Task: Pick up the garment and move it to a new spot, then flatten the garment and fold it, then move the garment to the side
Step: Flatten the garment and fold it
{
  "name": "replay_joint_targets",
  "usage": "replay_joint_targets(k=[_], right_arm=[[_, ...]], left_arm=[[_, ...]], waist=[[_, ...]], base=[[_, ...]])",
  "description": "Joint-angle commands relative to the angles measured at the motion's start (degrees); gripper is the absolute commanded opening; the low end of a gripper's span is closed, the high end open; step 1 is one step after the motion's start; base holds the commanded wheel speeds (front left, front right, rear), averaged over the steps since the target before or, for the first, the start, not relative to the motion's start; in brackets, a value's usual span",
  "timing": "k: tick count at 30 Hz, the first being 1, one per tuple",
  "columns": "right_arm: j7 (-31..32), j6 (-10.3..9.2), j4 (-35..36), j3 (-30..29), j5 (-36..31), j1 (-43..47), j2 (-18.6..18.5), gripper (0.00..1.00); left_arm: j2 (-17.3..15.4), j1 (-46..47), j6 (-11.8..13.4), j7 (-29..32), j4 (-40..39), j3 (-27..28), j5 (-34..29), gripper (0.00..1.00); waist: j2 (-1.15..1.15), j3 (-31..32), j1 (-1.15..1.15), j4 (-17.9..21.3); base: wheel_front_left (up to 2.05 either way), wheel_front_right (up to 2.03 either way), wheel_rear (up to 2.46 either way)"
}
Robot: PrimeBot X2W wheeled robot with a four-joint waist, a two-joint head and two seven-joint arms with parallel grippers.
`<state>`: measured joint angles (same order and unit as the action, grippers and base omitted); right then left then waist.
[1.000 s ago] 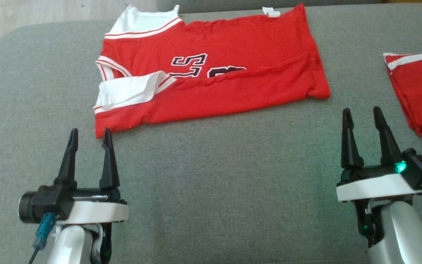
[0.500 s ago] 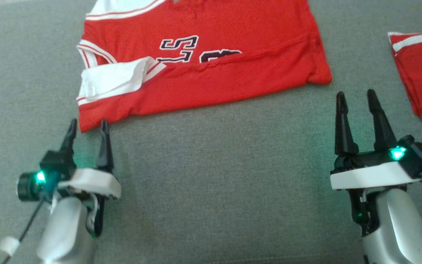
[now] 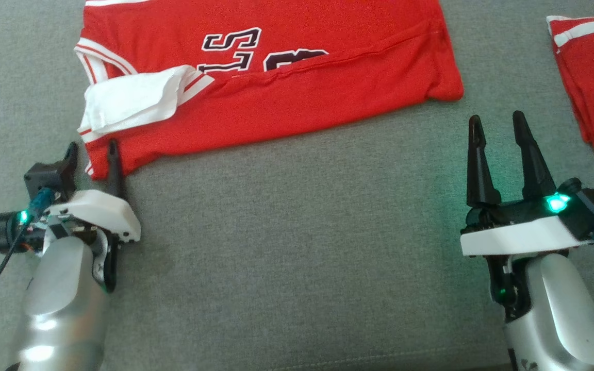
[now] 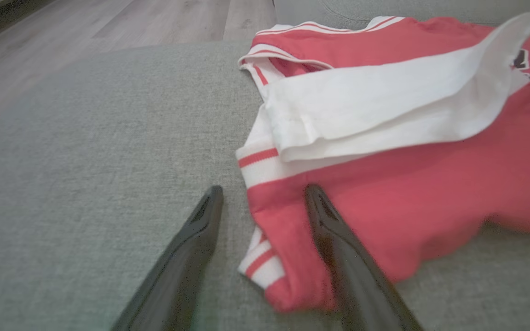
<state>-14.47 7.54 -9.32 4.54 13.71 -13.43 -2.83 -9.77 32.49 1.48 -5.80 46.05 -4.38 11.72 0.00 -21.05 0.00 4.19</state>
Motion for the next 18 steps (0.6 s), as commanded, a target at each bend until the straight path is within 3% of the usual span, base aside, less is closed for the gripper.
replay_joint_targets(k=[1,11,18], right_arm=[[-0.52,-0.05,1.96,1.52,0.61,-0.71,-0.05,1.00],[-0.52,-0.05,-1.97,2.82,-0.23,-1.68,-0.05,1.00],[1.72,-0.05,-8.58,1.14,-2.79,-5.98,-0.05,1.00]], left_arm=[[-1.73,-0.99,-0.07,1.86,2.06,0.79,0.21,0.01],[-1.30,-0.38,-1.15,-8.30,-3.34,-0.06,-0.13,0.00],[0.36,-2.77,-1.63,-9.15,-10.57,-3.00,-2.57,0.00]], waist=[[0.00,0.17,0.00,0.18],[0.00,3.76,0.00,-0.24],[0.00,5.03,0.00,-1.98]], base=[[0.00,0.00,0.00],[0.00,0.00,0.00],[0.00,0.00,0.00]])
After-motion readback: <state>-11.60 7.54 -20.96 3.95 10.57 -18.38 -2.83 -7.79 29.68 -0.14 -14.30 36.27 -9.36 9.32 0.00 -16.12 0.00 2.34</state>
